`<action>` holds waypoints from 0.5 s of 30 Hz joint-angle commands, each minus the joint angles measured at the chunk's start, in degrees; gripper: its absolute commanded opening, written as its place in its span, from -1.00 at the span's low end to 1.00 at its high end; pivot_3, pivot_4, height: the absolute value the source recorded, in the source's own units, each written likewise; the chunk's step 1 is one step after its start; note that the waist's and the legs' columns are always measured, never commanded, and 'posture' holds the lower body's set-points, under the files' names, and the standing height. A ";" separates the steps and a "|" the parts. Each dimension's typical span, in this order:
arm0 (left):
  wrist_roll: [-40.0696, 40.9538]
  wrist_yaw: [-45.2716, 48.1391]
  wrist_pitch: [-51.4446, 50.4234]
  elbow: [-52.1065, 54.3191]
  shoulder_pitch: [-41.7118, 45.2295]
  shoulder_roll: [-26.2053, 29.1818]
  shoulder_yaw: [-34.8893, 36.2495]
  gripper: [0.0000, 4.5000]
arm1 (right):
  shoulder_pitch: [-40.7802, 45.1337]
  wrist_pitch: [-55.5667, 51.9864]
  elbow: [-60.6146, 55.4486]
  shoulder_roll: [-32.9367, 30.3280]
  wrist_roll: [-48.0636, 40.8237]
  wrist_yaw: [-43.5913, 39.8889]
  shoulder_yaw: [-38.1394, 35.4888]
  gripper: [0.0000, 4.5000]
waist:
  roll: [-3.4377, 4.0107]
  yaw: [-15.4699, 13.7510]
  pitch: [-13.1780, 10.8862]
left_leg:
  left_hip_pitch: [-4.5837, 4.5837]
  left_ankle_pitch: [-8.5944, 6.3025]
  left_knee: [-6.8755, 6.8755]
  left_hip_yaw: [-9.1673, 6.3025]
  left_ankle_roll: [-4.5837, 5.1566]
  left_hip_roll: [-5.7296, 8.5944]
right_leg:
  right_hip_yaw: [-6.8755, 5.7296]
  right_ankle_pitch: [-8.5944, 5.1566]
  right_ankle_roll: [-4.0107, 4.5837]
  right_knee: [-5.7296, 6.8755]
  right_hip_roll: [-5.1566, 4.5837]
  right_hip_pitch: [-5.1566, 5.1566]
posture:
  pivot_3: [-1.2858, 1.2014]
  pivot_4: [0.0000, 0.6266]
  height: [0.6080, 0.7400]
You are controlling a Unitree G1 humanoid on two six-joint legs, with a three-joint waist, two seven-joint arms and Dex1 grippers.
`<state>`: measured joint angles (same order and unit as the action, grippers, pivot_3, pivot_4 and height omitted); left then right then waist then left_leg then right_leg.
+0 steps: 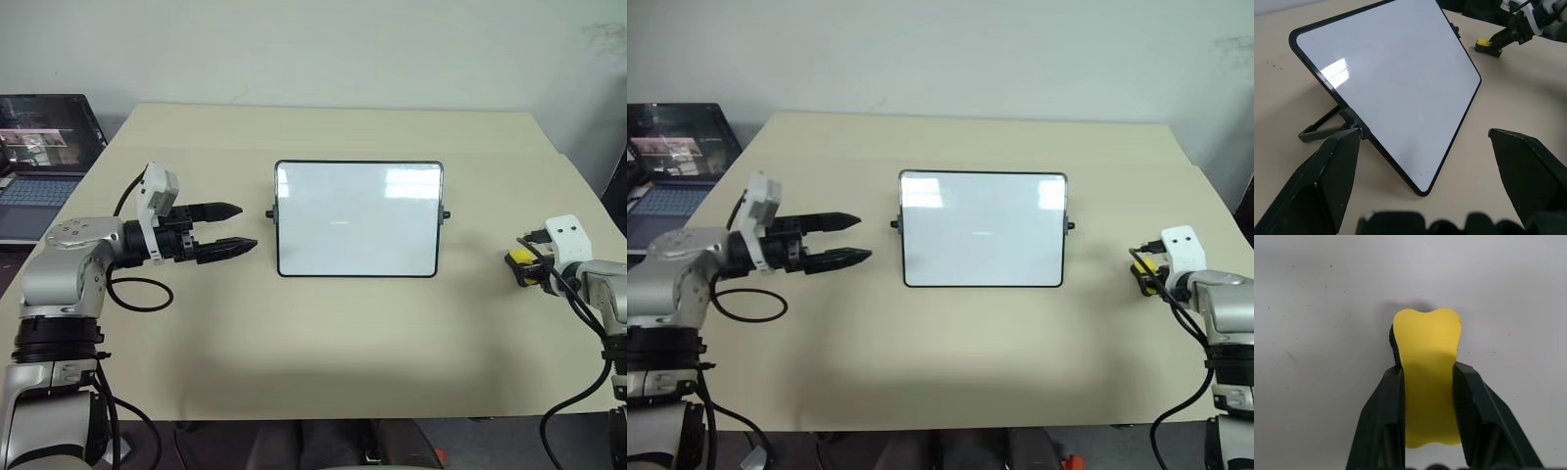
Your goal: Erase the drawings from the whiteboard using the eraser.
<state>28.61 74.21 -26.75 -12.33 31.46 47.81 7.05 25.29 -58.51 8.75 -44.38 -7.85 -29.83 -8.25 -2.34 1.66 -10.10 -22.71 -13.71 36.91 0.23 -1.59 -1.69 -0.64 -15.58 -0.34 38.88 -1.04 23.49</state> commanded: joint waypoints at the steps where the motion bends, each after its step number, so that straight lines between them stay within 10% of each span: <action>1: 0.40 -0.35 0.46 1.69 0.52 1.16 1.80 1.00 | 0.49 -1.03 -1.23 -0.98 -0.46 -0.21 -0.43 0.15 | 0.02 0.00 -0.01 | 0.00 0.00 -0.01 0.00 0.00 -0.01 | 0.00 0.00 0.00 0.00 0.00 0.01 | 0.03 -0.52 1.00; 6: 0.49 -0.56 0.33 1.84 0.59 1.19 1.81 1.00 | 0.45 -2.17 -2.55 -1.38 -0.97 0.16 -1.85 0.96 | 0.02 0.06 -0.01 | 0.00 0.00 -0.02 -0.01 0.00 -0.02 | 0.00 0.00 0.00 0.00 0.00 0.01 | 0.03 -0.52 1.00; 15: 1.43 -3.63 0.26 5.92 -2.82 3.16 6.61 1.00 | -0.92 -9.85 -17.55 -6.88 -2.89 -1.15 -5.51 0.99 | 0.19 0.08 -0.12 | -0.02 0.00 -0.04 -0.06 0.00 -0.02 | 0.02 -0.01 -0.01 -0.01 -0.01 0.04 | 0.03 -0.52 1.00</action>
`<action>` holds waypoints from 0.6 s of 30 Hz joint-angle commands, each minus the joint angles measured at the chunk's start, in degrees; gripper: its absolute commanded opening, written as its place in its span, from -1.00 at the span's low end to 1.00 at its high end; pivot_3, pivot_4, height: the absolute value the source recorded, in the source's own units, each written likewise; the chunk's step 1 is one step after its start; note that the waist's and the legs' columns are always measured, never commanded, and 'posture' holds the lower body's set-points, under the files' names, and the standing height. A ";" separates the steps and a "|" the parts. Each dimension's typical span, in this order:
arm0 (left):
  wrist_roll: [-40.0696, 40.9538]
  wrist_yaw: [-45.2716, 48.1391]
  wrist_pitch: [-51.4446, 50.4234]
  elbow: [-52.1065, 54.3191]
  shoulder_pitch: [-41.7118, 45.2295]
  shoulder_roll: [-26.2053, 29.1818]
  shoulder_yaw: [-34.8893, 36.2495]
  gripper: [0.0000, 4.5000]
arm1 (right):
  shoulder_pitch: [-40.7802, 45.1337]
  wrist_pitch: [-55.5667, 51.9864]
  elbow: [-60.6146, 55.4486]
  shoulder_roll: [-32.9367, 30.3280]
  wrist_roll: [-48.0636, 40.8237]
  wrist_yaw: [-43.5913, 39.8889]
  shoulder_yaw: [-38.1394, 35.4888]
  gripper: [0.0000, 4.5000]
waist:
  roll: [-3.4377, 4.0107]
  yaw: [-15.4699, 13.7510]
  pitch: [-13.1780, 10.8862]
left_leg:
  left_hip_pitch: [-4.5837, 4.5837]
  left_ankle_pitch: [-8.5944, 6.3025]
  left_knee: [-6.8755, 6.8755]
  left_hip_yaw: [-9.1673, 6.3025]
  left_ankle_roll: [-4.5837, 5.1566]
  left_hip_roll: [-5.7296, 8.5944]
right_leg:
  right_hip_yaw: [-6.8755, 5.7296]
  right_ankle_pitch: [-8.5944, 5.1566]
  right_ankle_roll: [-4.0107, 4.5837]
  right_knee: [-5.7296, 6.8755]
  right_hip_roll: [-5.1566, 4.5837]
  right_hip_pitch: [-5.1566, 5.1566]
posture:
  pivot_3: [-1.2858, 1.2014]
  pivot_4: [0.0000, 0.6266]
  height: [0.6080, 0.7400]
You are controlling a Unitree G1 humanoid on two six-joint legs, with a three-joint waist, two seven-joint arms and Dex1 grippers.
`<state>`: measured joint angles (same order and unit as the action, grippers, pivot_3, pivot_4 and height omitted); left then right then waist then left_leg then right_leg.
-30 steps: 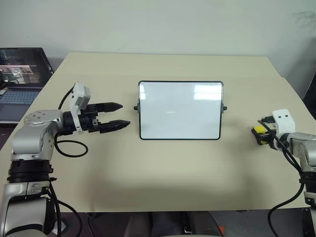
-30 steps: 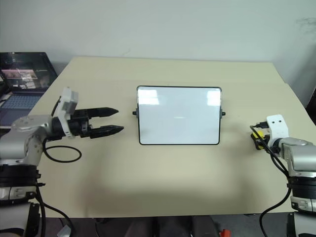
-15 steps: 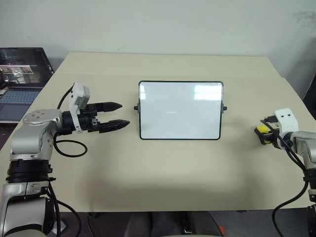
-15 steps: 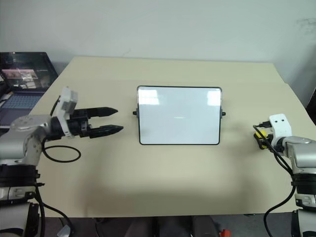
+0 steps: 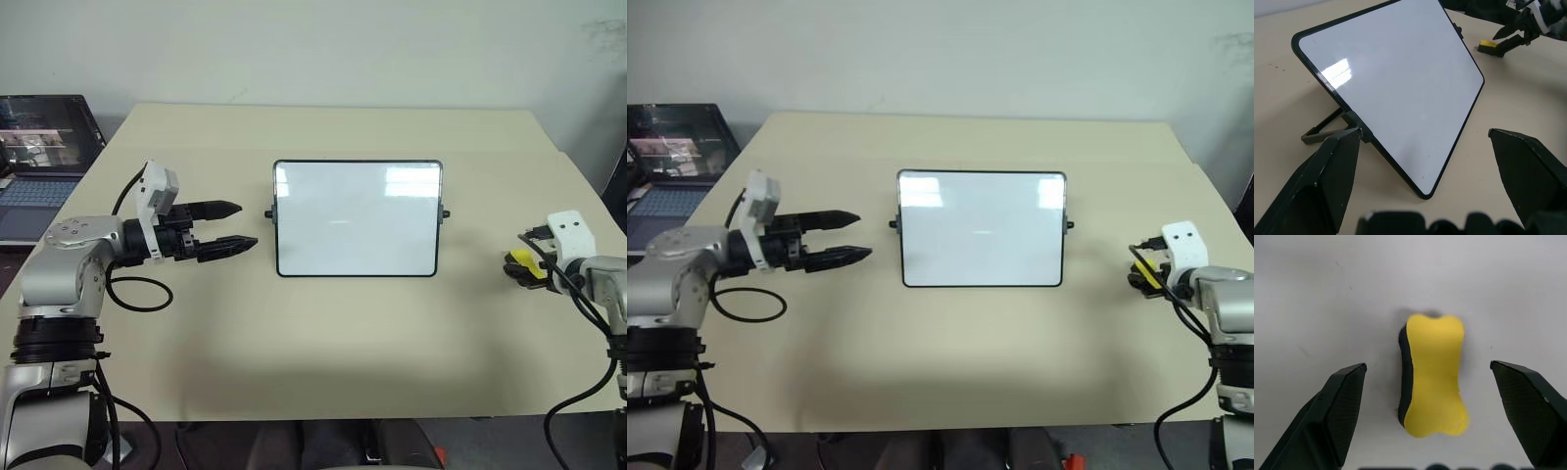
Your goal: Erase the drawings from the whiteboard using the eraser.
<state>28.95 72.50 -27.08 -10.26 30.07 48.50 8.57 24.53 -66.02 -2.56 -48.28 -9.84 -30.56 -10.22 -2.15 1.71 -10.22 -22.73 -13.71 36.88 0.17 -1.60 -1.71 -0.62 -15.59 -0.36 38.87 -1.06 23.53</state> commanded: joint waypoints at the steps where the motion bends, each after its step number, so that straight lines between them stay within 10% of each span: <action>1: 1.76 -4.19 -0.05 5.47 -2.42 2.73 7.78 1.00 | 0.29 -3.71 -8.95 -3.49 -1.65 -0.38 -4.53 0.99 | 0.00 0.04 0.00 | 0.00 0.00 0.00 -0.02 0.00 -0.03 | 0.01 0.00 0.00 -0.02 -0.02 0.00 | 0.03 -0.52 1.00; 9: -2.70 -30.21 5.84 10.95 -7.52 -8.19 18.35 1.00 | -3.68 -0.17 -22.52 10.36 -7.88 2.40 -9.85 0.99 | -0.02 -0.30 0.06 | 0.29 0.00 -0.04 -0.11 -0.01 -0.13 | -0.01 -0.01 -0.02 -0.03 -0.11 -0.25 | 0.03 -0.52 1.00; 18: -10.47 -47.07 13.58 22.54 -22.97 -24.36 14.63 1.00 | -19.79 19.52 -25.14 29.88 -10.98 7.28 -14.48 0.99 | -0.15 -1.46 0.14 | 0.04 -0.02 0.05 -0.06 -0.05 0.01 | 0.09 0.21 -0.11 -0.27 -0.28 -0.20 | 0.03 -0.52 1.00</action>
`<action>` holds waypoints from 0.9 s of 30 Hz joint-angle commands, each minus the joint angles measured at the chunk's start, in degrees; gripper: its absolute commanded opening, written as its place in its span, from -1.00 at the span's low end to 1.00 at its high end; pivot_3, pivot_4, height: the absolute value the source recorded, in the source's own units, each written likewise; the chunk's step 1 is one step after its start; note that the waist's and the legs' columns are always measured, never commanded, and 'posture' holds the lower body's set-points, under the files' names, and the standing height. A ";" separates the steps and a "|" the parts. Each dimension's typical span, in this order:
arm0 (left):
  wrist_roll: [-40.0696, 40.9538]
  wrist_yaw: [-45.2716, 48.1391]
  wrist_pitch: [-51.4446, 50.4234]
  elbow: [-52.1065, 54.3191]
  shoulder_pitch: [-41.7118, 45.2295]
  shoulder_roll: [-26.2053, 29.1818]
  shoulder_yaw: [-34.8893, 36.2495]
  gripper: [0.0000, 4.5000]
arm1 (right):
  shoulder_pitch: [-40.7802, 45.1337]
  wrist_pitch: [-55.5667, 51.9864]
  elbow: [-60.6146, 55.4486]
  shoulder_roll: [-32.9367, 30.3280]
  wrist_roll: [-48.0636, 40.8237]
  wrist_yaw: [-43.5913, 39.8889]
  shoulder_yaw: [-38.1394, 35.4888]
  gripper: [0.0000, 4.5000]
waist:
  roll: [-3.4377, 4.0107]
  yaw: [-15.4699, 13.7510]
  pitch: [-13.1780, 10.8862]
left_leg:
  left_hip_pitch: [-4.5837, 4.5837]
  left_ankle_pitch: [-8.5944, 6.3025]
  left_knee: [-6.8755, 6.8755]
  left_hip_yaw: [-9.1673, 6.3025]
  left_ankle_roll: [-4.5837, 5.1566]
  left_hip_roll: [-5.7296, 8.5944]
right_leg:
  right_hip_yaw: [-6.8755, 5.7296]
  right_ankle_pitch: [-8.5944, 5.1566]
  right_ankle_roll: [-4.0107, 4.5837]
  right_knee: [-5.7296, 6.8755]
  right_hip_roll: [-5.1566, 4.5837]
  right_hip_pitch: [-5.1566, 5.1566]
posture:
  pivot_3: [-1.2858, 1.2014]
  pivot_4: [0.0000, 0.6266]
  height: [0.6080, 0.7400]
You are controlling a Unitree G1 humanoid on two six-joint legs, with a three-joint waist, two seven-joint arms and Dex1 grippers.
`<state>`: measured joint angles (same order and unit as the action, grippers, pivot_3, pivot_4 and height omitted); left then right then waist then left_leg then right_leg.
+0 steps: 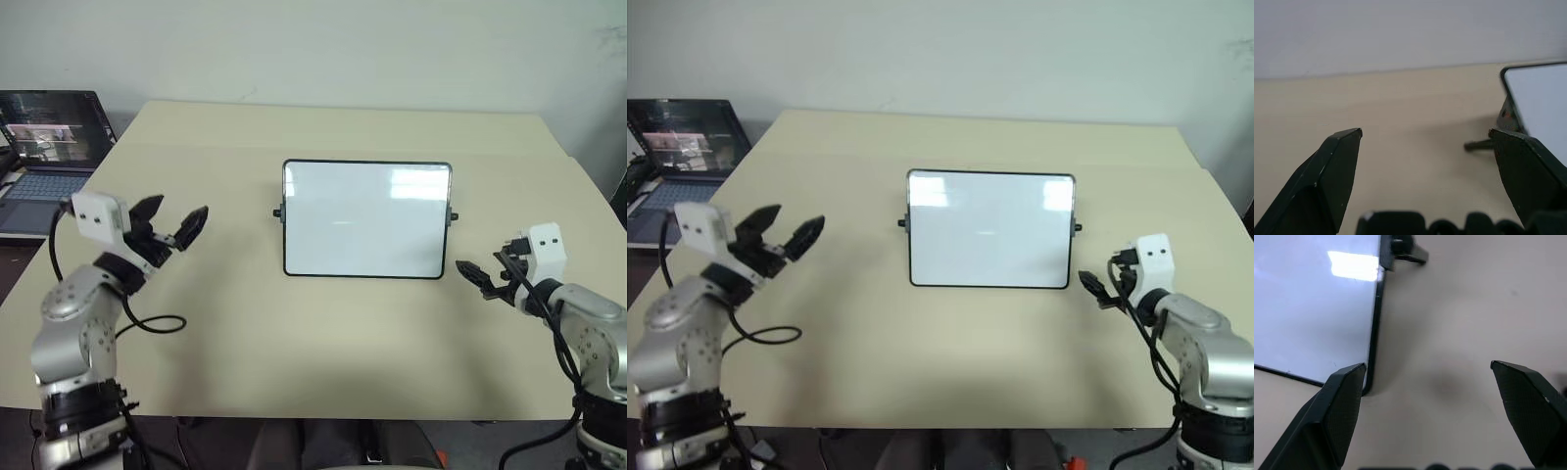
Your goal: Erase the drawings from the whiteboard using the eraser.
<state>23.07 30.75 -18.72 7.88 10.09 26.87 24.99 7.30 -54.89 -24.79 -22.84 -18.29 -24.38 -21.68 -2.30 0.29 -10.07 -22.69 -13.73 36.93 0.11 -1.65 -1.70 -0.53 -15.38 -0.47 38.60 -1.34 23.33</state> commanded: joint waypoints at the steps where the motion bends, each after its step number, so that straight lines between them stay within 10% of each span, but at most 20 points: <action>1: -6.88 -5.44 7.91 4.81 -5.14 -3.68 -3.76 1.00 | -3.93 10.44 -3.33 6.73 -3.68 1.38 -3.47 0.99 | 0.02 -0.05 0.01 | 0.02 0.00 -0.01 0.00 0.00 -0.02 | 0.00 -0.01 -0.02 -0.01 0.00 0.00 | 0.03 -0.52 1.00; 13: -10.63 -19.39 9.56 8.00 -11.33 -16.45 -8.46 1.00 | -15.17 45.18 4.30 21.28 8.10 12.09 4.35 0.99 | 0.11 0.01 0.04 | 0.32 0.01 0.01 0.05 0.02 -0.10 | 0.05 -0.05 -0.07 0.18 0.09 -0.13 | 0.03 -0.52 1.00; 27: -14.13 -26.37 12.38 7.86 -11.43 -19.36 -10.19 1.00 | -13.62 56.47 10.59 19.86 11.26 15.35 8.89 0.99 | 0.11 -0.09 0.05 | 0.29 0.01 -0.03 0.02 0.02 -0.08 | 0.02 -0.06 -0.04 0.12 0.15 -0.12 | 0.03 -0.52 1.00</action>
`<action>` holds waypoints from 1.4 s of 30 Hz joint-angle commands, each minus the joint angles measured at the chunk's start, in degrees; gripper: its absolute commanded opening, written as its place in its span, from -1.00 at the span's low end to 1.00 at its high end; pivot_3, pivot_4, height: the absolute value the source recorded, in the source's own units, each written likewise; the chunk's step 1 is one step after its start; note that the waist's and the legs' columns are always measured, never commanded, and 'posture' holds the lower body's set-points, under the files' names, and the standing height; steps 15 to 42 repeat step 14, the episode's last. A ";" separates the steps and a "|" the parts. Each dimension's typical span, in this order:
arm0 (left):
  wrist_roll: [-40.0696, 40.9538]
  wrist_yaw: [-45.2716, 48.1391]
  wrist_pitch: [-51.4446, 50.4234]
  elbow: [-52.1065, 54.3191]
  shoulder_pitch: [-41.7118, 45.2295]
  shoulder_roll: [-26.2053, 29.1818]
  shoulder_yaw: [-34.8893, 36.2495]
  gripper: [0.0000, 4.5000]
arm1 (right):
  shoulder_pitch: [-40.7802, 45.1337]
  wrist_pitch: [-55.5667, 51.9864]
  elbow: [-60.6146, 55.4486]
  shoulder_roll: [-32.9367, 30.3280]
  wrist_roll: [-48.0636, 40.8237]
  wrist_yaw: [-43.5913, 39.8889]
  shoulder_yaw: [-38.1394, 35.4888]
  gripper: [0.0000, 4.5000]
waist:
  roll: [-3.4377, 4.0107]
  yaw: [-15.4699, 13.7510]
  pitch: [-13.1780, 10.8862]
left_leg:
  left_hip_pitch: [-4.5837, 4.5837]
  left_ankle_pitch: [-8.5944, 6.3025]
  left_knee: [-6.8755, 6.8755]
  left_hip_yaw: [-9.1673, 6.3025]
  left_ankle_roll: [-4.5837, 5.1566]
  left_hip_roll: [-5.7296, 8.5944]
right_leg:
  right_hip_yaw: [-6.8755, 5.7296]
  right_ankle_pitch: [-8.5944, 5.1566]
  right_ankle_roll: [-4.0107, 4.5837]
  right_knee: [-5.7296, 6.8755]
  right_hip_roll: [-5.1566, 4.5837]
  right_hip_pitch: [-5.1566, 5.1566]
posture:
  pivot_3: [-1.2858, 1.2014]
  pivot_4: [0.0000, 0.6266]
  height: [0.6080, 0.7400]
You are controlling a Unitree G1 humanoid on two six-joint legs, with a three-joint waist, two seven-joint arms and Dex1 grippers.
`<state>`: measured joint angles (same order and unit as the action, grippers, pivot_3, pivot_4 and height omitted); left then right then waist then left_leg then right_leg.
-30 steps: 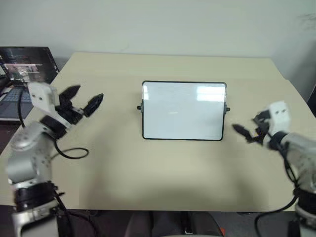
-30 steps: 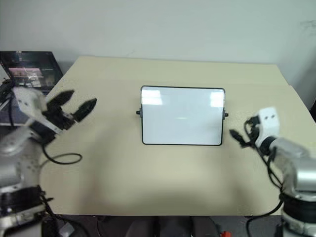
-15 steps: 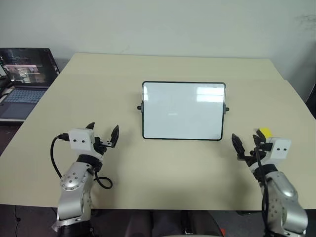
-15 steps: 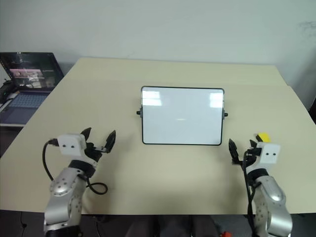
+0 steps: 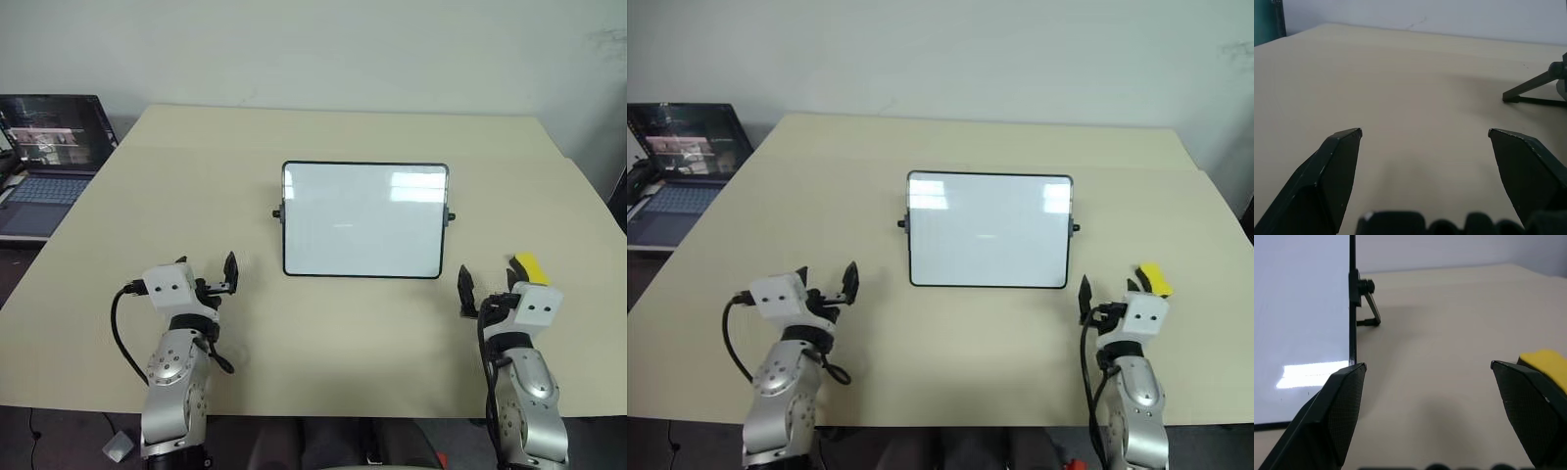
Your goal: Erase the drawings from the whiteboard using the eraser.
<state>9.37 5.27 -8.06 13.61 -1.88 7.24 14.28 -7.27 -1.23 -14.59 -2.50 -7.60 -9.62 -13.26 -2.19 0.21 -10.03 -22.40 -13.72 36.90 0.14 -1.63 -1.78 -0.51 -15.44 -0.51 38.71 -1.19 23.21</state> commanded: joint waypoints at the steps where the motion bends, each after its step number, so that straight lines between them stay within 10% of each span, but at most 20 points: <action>1: -0.80 -1.08 2.05 2.09 0.67 0.36 0.29 1.00 | 1.67 3.40 1.37 -0.81 0.23 0.51 0.22 0.99 | 0.00 0.00 0.00 | 0.00 0.00 0.00 0.00 0.00 0.00 | -0.01 0.00 0.01 0.00 0.00 0.00 | 0.03 -0.52 1.00; 42: -0.62 -2.04 5.02 -0.43 0.05 0.89 1.56 1.00 | 5.06 11.66 15.65 -4.75 -1.99 -2.68 -0.78 0.99 | 0.00 -0.06 0.00 | -0.04 0.00 -0.01 0.02 0.00 0.03 | -0.01 0.00 0.01 -0.07 0.01 0.00 | 0.03 -0.52 1.00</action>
